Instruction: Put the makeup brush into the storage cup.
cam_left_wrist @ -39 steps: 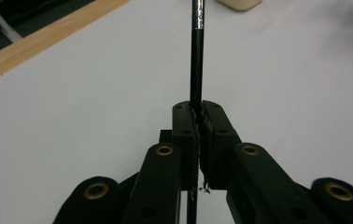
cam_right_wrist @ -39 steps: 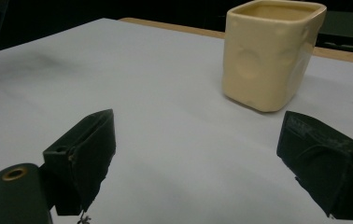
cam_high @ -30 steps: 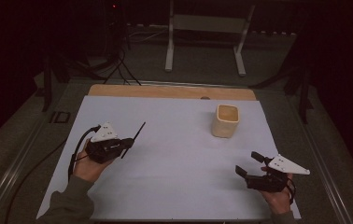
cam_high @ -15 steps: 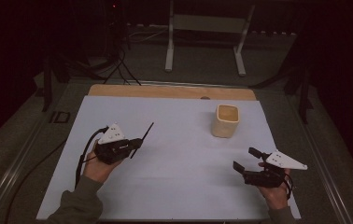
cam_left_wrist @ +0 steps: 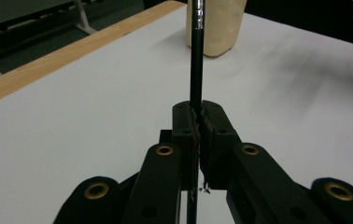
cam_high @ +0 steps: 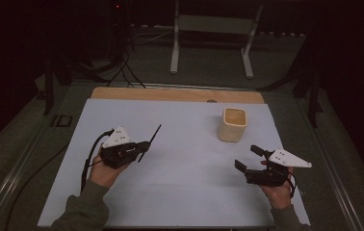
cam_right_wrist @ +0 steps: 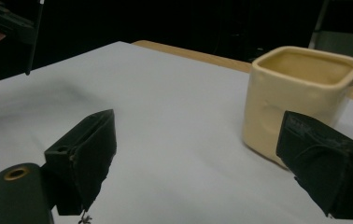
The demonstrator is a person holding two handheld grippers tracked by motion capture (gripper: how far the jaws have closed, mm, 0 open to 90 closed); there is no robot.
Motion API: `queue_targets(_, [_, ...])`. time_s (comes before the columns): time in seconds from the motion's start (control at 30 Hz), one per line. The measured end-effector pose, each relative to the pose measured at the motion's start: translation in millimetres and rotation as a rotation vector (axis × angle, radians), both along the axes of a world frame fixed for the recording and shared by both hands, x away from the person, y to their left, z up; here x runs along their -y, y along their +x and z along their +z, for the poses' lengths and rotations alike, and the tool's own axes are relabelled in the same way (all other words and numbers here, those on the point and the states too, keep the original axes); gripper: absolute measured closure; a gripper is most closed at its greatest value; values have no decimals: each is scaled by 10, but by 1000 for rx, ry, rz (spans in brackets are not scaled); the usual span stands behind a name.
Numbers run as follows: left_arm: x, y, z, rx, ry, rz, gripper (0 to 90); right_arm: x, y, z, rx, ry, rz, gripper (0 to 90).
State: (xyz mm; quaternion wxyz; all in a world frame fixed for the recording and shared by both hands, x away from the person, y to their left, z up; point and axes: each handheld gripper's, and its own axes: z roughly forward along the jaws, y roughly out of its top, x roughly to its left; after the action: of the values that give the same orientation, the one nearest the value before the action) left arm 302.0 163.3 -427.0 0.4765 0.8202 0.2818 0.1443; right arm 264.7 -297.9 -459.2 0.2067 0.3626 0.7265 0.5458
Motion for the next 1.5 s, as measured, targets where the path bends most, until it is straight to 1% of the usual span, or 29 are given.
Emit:
queue_targets(0.2, [38,9,31,6,-10,-8,867,-53,36,45,9,1,4,131])
queue_targets(0.23, [58,14,35,8,-12,-12,867,-65,46,54,12,3,6,131])
queue_targets(0.3, [106,20,38,10,-21,-21,868,-131,73,88,10,-12,22,130])
queue_targets(0.37, [135,22,39,13,-25,-26,867,-149,82,101,13,-15,27,130])
queue_targets(0.47, [185,26,41,18,-28,-35,868,-203,115,131,13,-9,40,130])
queue_targets(0.5, [209,24,41,19,-32,-35,868,-243,139,146,1,-13,42,130])
queue_targets(0.6, [272,30,44,23,-36,-46,867,-288,167,164,1,-12,48,130])
queue_targets(0.73, [368,35,38,34,-42,-59,867,-322,183,192,4,-1,57,131])
queue_targets(0.77, [368,35,38,34,-42,-59,867,-332,187,204,4,1,55,133])
queue_targets(0.8, [447,39,15,38,-37,-69,867,-351,196,228,5,10,59,133])
queue_targets(0.83, [474,39,7,36,-39,-73,867,-361,197,240,6,12,60,134])
queue_targets(1.07, [605,33,-28,41,-43,-96,867,-399,195,301,17,33,74,140])
queue_targets(1.27, [690,25,-46,44,-64,-111,867,-454,205,333,20,45,99,157])
queue_targets(1.5, [807,-2,-71,56,-86,-130,868,-570,231,376,22,54,139,188])
